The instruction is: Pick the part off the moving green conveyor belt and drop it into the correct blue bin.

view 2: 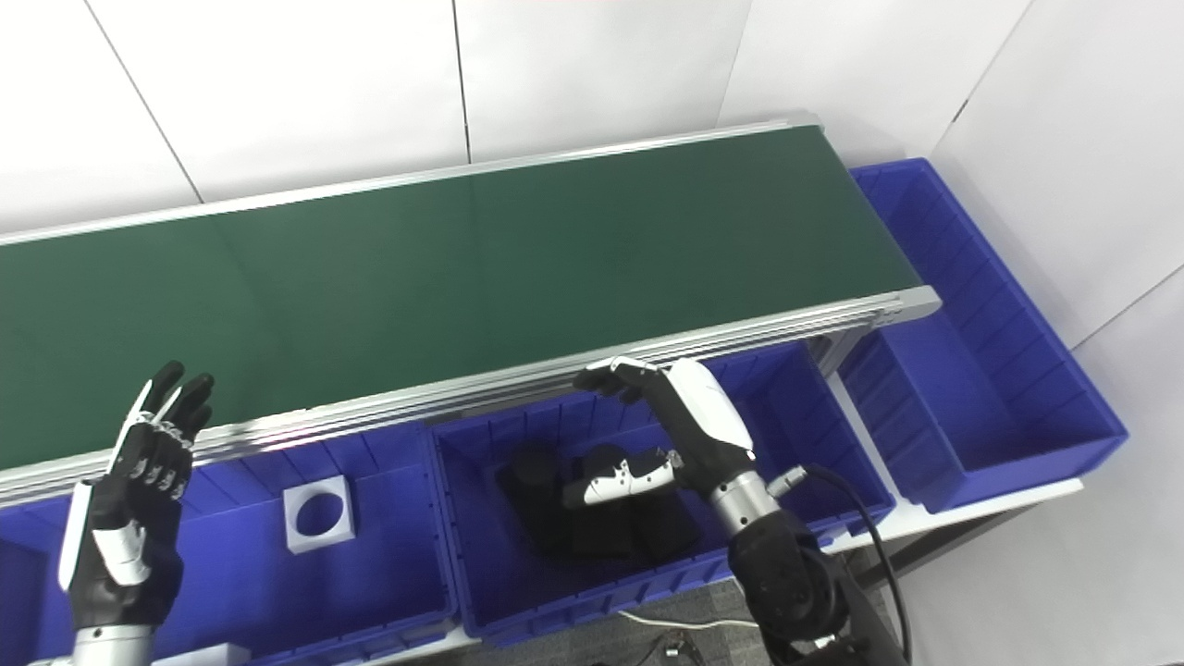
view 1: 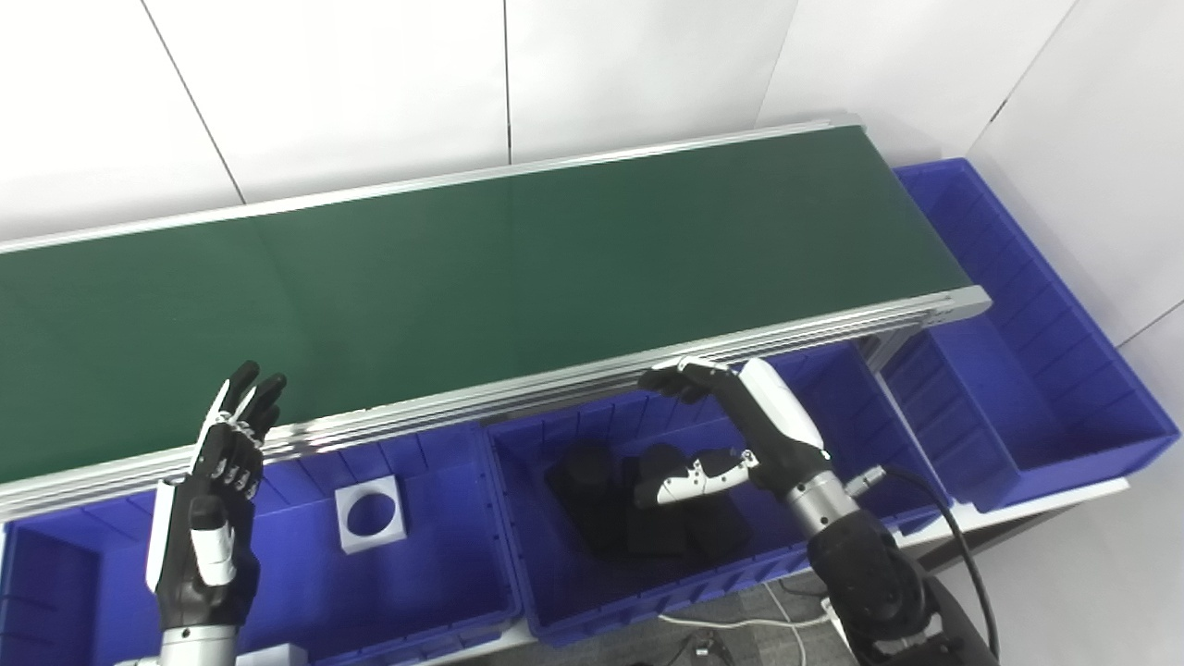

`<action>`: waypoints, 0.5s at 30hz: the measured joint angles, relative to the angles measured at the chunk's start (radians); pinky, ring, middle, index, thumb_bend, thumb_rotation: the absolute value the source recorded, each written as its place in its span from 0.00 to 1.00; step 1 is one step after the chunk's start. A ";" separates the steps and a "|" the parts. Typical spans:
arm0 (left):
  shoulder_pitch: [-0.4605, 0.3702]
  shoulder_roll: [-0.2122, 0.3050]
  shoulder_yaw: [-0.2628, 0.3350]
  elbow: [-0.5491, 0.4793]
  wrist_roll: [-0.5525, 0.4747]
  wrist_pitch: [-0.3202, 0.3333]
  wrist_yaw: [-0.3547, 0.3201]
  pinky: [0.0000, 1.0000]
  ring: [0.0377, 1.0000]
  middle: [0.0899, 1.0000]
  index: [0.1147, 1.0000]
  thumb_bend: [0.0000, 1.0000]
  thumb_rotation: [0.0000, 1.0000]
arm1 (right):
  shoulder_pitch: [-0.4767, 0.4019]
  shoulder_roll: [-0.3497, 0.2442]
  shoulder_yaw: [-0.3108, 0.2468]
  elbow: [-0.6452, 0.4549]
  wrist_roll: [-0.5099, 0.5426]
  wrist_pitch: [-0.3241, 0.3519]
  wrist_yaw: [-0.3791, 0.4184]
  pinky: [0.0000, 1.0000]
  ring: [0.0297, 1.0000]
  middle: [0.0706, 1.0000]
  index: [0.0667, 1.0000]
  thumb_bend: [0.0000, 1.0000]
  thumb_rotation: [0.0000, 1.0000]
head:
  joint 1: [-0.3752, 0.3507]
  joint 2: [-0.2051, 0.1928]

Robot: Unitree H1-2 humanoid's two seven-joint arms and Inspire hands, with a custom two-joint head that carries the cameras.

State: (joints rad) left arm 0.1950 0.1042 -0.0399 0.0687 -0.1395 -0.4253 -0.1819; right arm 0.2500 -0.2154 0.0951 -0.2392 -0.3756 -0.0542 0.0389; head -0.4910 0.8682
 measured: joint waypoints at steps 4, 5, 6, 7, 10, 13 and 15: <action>0.001 0.001 -0.002 0.001 0.010 0.000 0.000 0.98 0.94 0.88 0.92 0.86 1.00 | 0.002 0.050 0.004 -0.054 0.106 -0.057 -0.008 0.68 0.72 0.72 0.67 0.89 0.29 | 0.000 0.000; 0.002 0.001 -0.004 0.001 0.012 0.000 -0.001 0.98 0.94 0.88 0.92 0.86 1.00 | -0.002 0.057 0.009 -0.069 0.127 -0.068 -0.007 0.68 0.72 0.72 0.67 0.89 0.29 | 0.032 -0.002; 0.003 0.001 -0.006 0.001 0.012 0.000 -0.001 0.99 0.95 0.88 0.91 0.86 1.00 | -0.006 0.062 0.016 -0.080 0.142 -0.075 -0.006 0.66 0.71 0.72 0.68 0.89 0.31 | 0.048 -0.002; 0.005 0.001 -0.008 0.001 0.012 0.000 -0.002 0.99 0.95 0.88 0.91 0.86 1.00 | -0.012 0.067 0.022 -0.088 0.154 -0.085 -0.002 0.66 0.71 0.73 0.68 0.89 0.31 | 0.048 -0.002; 0.010 0.000 -0.014 0.001 0.015 0.000 -0.001 0.98 0.94 0.87 0.91 0.88 0.99 | -0.029 0.079 0.051 -0.103 0.191 -0.105 0.017 0.64 0.71 0.75 0.70 0.88 0.38 | 0.092 -0.003; 0.017 -0.004 -0.020 -0.002 0.022 0.000 0.001 0.95 0.92 0.87 0.90 0.90 0.97 | -0.045 0.087 0.075 -0.100 0.222 -0.108 0.036 0.66 0.72 0.77 0.73 0.88 0.50 | 0.126 -0.003; 0.023 -0.010 -0.025 -0.006 0.030 0.000 0.003 0.93 0.91 0.86 0.89 0.90 0.96 | -0.058 0.095 0.088 -0.072 0.236 -0.125 0.042 0.71 0.75 0.79 0.78 0.89 0.64 | 0.155 -0.005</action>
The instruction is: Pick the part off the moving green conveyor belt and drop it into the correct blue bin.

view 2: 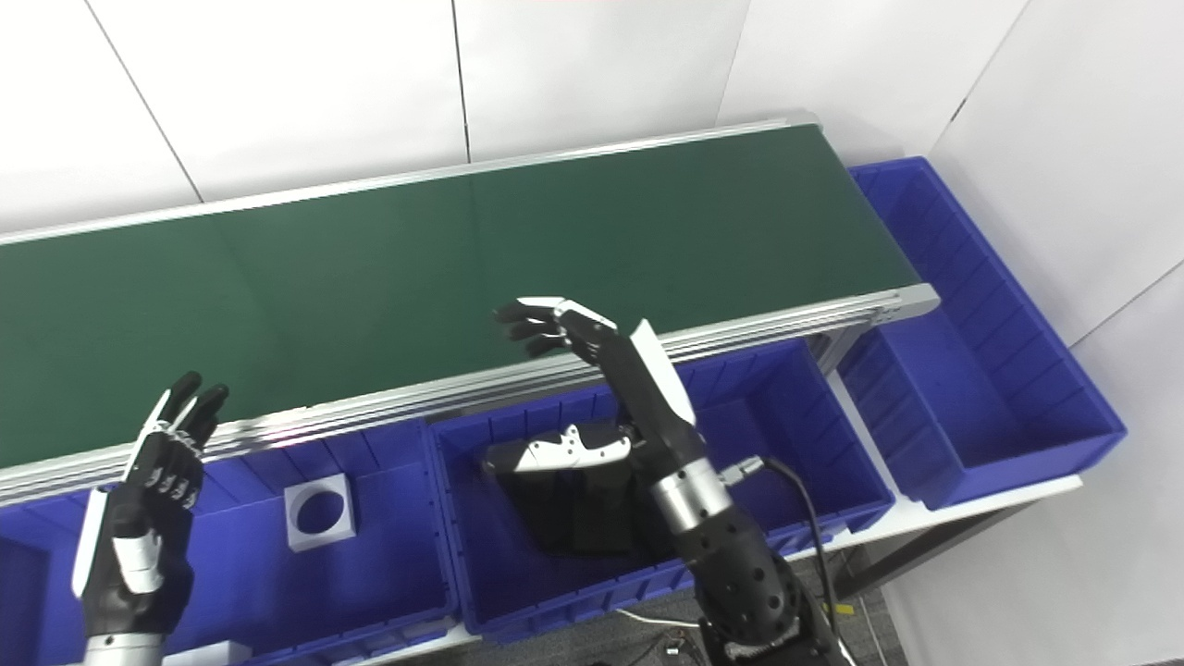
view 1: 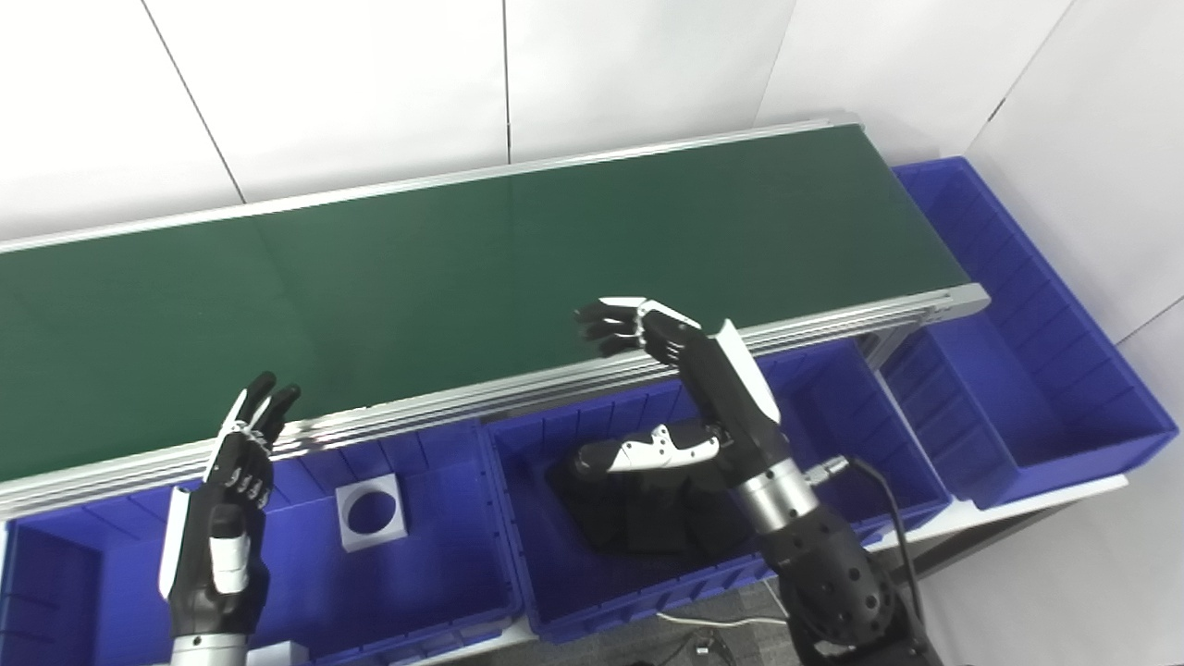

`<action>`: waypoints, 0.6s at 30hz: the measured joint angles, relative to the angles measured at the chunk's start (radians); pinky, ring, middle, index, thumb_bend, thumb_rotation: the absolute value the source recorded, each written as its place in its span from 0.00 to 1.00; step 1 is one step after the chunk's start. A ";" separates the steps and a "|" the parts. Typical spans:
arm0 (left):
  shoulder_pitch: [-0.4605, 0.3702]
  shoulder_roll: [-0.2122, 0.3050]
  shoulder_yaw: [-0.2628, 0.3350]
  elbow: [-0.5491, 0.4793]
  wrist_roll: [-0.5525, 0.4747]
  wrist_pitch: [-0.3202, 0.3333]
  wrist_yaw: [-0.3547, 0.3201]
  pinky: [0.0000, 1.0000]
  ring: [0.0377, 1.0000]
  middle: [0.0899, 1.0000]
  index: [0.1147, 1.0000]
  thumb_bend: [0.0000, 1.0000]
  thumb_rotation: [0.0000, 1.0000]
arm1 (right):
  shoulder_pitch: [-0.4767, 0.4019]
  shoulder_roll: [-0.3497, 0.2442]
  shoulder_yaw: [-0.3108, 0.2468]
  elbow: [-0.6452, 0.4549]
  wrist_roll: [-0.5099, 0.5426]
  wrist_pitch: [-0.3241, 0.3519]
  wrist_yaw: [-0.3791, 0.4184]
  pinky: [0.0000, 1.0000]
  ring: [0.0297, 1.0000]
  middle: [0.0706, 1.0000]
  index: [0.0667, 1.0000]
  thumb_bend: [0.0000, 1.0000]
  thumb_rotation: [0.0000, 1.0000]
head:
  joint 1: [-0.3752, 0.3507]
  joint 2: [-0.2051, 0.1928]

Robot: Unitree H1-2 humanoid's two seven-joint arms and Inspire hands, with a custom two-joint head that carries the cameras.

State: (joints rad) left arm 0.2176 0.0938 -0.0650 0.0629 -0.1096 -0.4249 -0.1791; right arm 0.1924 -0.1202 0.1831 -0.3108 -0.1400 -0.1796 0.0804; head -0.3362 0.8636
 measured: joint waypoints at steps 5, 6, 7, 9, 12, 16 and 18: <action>0.006 -0.012 -0.013 -0.004 0.039 0.000 0.005 0.89 0.90 0.86 0.89 0.90 0.95 | -0.025 0.013 0.035 0.089 0.023 -0.019 0.032 0.81 0.84 0.87 0.87 0.97 0.83 | 0.082 -0.005; 0.010 -0.014 -0.015 -0.009 0.050 0.000 0.007 0.89 0.89 0.86 0.88 0.90 0.95 | -0.035 0.019 0.043 0.122 0.028 -0.030 0.035 0.84 0.85 0.88 0.88 0.98 0.86 | 0.130 -0.003; 0.011 -0.019 -0.018 -0.013 0.066 0.000 0.008 0.88 0.89 0.86 0.88 0.89 0.96 | -0.045 0.023 0.048 0.165 0.031 -0.041 0.038 0.86 0.87 0.90 0.88 0.98 0.89 | 0.141 -0.003; 0.013 -0.030 -0.024 -0.021 0.096 0.000 0.015 0.88 0.88 0.85 0.88 0.88 0.96 | -0.062 0.033 0.059 0.258 0.034 -0.058 0.039 0.88 0.89 0.92 0.89 0.96 0.93 | 0.172 -0.003; 0.021 -0.044 -0.030 -0.038 0.134 -0.001 0.025 0.86 0.88 0.86 0.87 0.85 0.96 | -0.068 0.048 0.075 0.338 0.039 -0.116 0.047 0.91 0.92 0.93 0.91 0.94 0.99 | 0.218 -0.006; 0.022 -0.047 -0.044 -0.040 0.169 -0.001 0.038 0.85 0.87 0.85 0.87 0.81 0.96 | -0.076 0.060 0.079 0.408 0.035 -0.185 0.050 0.90 0.92 0.93 0.90 0.93 1.00 | 0.235 -0.009; 0.021 -0.047 -0.053 -0.040 0.185 -0.002 0.050 0.85 0.86 0.85 0.86 0.80 0.95 | -0.075 0.059 0.076 0.431 0.035 -0.207 0.050 0.92 0.93 0.93 0.90 0.91 1.00 | 0.258 -0.023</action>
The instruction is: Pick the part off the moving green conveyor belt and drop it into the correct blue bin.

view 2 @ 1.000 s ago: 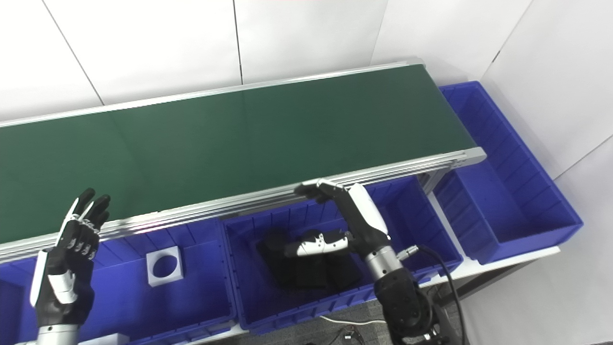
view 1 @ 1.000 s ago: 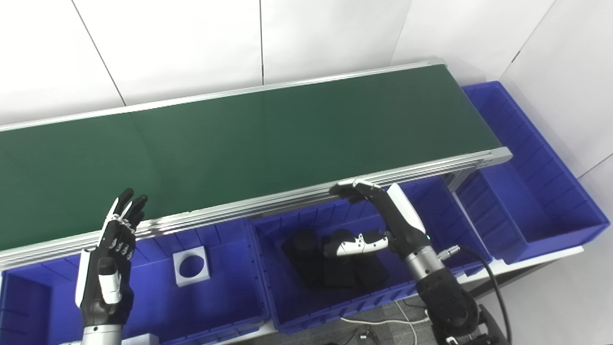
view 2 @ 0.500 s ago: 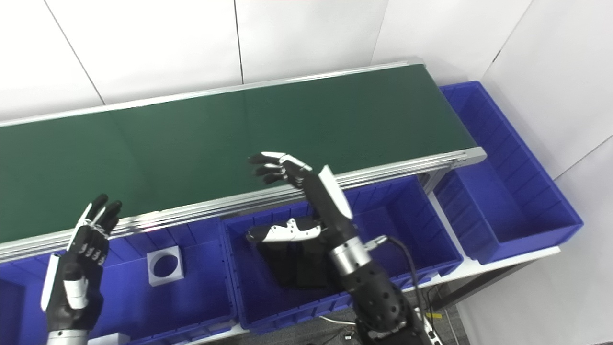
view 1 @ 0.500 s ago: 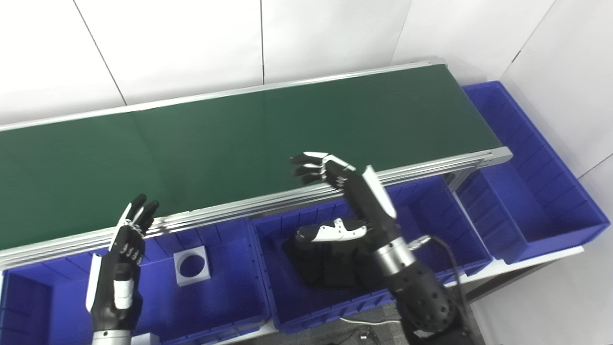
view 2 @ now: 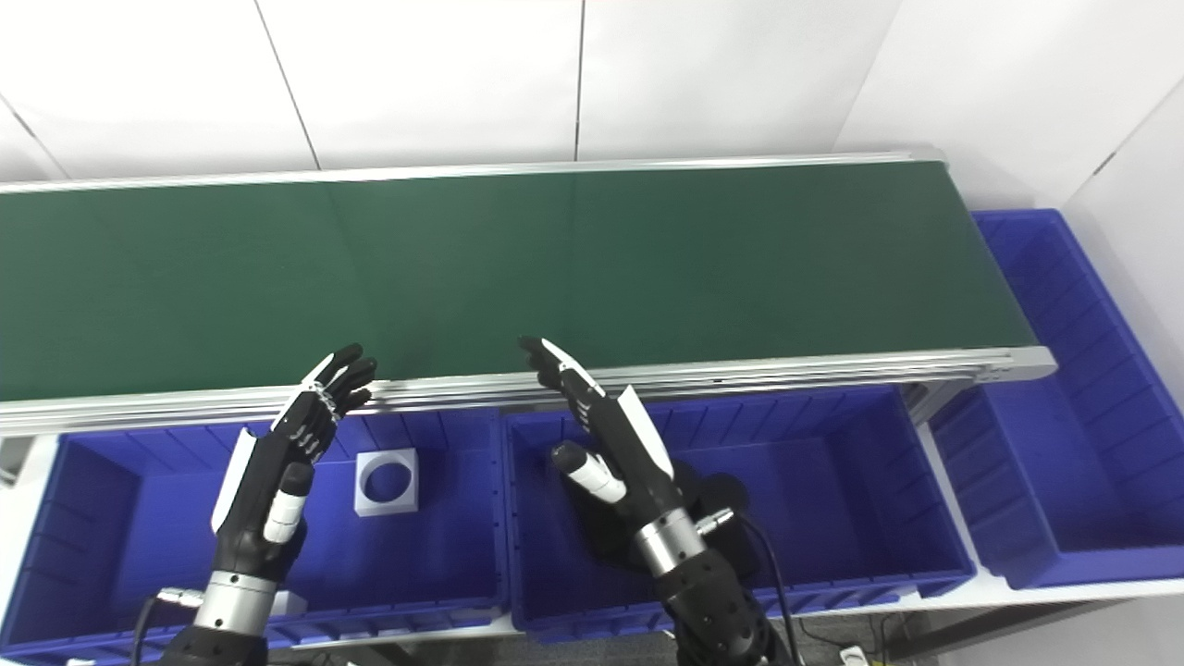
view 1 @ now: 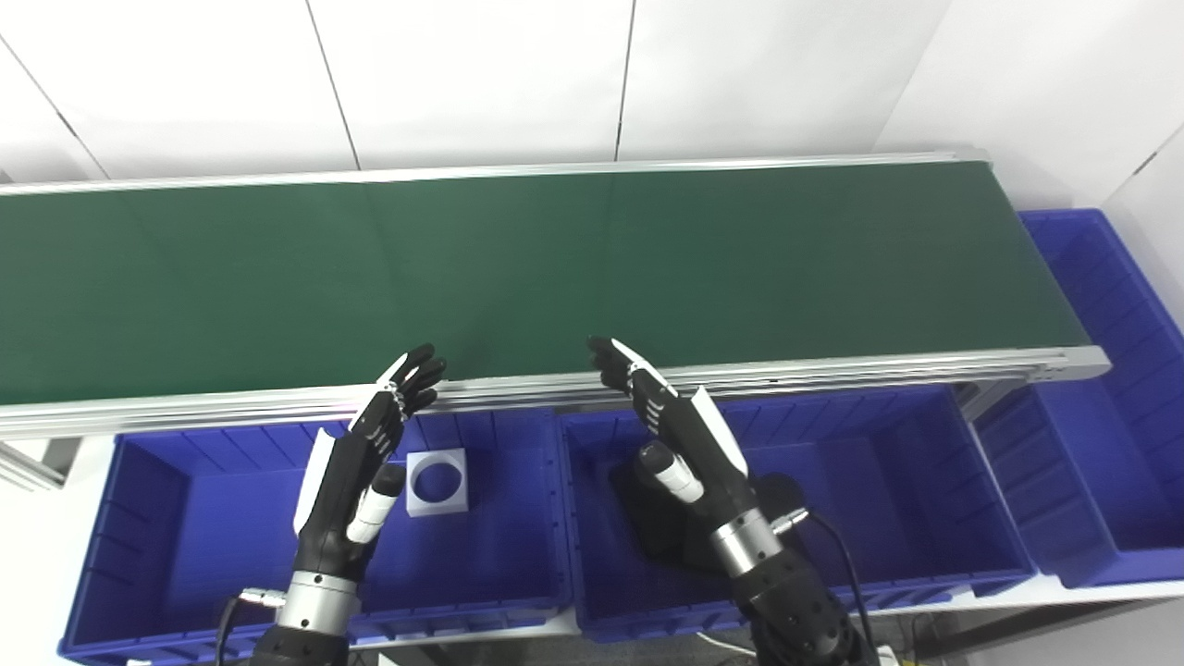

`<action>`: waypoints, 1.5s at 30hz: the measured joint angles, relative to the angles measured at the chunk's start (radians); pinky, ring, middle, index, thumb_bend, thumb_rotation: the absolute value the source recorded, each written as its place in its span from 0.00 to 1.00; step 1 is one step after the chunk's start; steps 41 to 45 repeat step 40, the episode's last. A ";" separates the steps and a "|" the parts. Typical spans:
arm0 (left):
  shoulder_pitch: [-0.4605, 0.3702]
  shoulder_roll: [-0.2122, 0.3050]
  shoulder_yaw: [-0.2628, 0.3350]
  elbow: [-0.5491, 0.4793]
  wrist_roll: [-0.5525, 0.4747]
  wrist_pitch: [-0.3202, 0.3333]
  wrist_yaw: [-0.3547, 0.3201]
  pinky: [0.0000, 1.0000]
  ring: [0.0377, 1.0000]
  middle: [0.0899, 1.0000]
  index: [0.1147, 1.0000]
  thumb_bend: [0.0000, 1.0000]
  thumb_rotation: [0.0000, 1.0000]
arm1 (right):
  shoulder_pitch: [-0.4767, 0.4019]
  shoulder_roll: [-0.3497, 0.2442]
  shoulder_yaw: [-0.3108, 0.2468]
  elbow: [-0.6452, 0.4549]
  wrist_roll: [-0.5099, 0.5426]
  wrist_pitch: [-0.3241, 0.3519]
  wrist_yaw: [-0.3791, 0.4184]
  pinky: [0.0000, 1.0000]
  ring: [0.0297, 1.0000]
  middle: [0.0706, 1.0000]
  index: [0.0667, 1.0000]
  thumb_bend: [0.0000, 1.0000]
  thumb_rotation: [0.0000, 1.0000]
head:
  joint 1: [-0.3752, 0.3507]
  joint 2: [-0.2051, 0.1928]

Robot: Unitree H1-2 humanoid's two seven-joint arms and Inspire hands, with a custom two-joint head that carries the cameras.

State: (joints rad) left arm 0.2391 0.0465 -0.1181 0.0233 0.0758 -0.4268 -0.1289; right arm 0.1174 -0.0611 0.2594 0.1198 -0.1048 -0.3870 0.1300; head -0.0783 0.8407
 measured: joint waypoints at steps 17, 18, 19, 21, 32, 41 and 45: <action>-0.001 0.008 -0.075 0.047 0.052 -0.002 0.089 0.86 0.88 0.86 0.84 0.82 0.97 | 0.020 0.004 -0.032 0.076 0.032 -0.014 -0.001 0.98 0.95 0.94 0.92 0.86 1.00 | 0.049 -0.049; -0.001 0.011 -0.078 0.051 0.063 -0.003 0.098 0.86 0.89 0.86 0.84 0.82 0.98 | 0.020 0.006 -0.032 0.078 0.032 -0.015 -0.004 0.99 0.96 0.95 0.93 0.86 1.00 | 0.048 -0.051; -0.002 0.013 -0.083 0.058 0.071 -0.003 0.106 0.87 0.90 0.87 0.85 0.81 0.99 | 0.020 0.009 -0.033 0.078 0.031 -0.015 -0.007 0.99 0.96 0.95 0.93 0.86 1.00 | 0.046 -0.052; -0.003 0.020 -0.095 0.070 0.079 -0.003 0.116 0.87 0.90 0.88 0.85 0.80 1.00 | 0.021 0.015 -0.034 0.078 0.030 -0.016 -0.018 0.99 0.96 0.96 0.94 0.85 1.00 | 0.043 -0.055; -0.015 0.050 -0.153 0.100 0.086 -0.004 0.159 0.87 0.92 0.92 0.86 0.79 1.00 | 0.029 0.030 -0.040 0.086 0.070 -0.016 -0.027 0.99 0.95 0.95 0.94 0.81 1.00 | 0.048 -0.092; -0.021 0.055 -0.181 0.108 0.085 -0.004 0.174 0.88 0.93 0.93 0.87 0.79 1.00 | 0.028 0.036 -0.039 0.087 0.078 -0.016 -0.025 0.99 0.95 0.94 0.94 0.80 1.00 | 0.049 -0.114; -0.021 0.055 -0.181 0.108 0.085 -0.004 0.174 0.88 0.93 0.93 0.87 0.79 1.00 | 0.028 0.036 -0.039 0.087 0.078 -0.016 -0.025 0.99 0.95 0.94 0.94 0.80 1.00 | 0.049 -0.114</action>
